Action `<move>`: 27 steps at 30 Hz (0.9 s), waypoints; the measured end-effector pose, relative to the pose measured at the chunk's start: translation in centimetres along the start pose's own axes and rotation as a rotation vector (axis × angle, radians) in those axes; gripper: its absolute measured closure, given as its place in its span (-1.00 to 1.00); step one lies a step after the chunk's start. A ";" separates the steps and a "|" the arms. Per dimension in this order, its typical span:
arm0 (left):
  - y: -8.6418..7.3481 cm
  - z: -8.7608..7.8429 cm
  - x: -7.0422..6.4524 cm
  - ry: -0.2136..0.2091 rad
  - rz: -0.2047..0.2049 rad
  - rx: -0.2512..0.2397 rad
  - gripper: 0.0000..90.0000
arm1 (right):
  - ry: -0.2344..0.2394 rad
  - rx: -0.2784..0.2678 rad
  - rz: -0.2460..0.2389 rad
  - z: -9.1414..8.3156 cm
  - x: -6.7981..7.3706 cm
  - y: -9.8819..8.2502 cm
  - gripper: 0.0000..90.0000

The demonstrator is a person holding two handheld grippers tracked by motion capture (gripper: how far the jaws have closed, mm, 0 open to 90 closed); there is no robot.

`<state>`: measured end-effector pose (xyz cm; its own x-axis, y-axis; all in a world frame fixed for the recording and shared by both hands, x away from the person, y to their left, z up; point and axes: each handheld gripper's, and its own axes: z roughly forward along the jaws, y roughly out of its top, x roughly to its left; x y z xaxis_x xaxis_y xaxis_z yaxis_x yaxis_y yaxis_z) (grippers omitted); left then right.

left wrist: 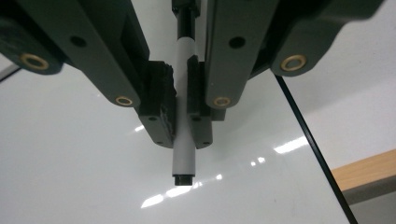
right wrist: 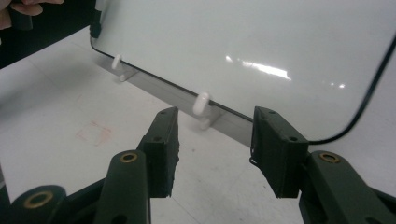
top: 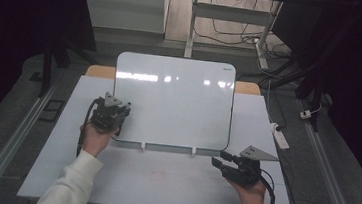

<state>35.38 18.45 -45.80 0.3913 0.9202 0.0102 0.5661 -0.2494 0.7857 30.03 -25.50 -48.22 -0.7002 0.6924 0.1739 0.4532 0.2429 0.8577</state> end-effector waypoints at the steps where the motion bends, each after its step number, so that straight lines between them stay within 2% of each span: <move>1: 0.0 0.2 0.0 0.004 0.005 0.002 0.80 | -0.007 0.000 0.000 -0.1 -0.1 -0.1 0.14; 7: 0.2 1.1 -0.6 0.023 0.057 0.015 0.80 | -0.033 -0.003 0.019 -0.7 -1.1 -0.5 0.14; 12: 0.4 1.2 -1.0 0.039 0.096 0.018 0.76 | -0.042 -0.005 0.015 -0.9 -1.2 -0.6 0.13; 16: 0.4 1.1 -1.1 0.040 0.113 0.006 0.50 | -0.044 -0.005 0.015 -0.9 -1.3 -0.6 0.13; 19: 0.3 0.3 -1.3 0.034 0.123 -0.029 0.25 | -0.046 -0.008 0.011 -1.0 -1.4 -0.7 0.11; 22: 0.0 -1.0 -1.3 -0.001 0.118 -0.065 0.00 | -0.057 -0.006 -0.023 -1.2 -1.7 -0.9 0.08; 27: -1.7 -3.4 -0.8 -0.118 0.071 -0.101 -0.18 | -0.069 -0.008 -0.084 -1.5 -2.3 -1.3 0.01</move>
<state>31.65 19.11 -45.03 0.5134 0.8582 -0.0002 0.4605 -0.2752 0.8439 30.19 -28.45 -48.97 -0.6958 0.7151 0.0675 0.3899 0.2971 0.8716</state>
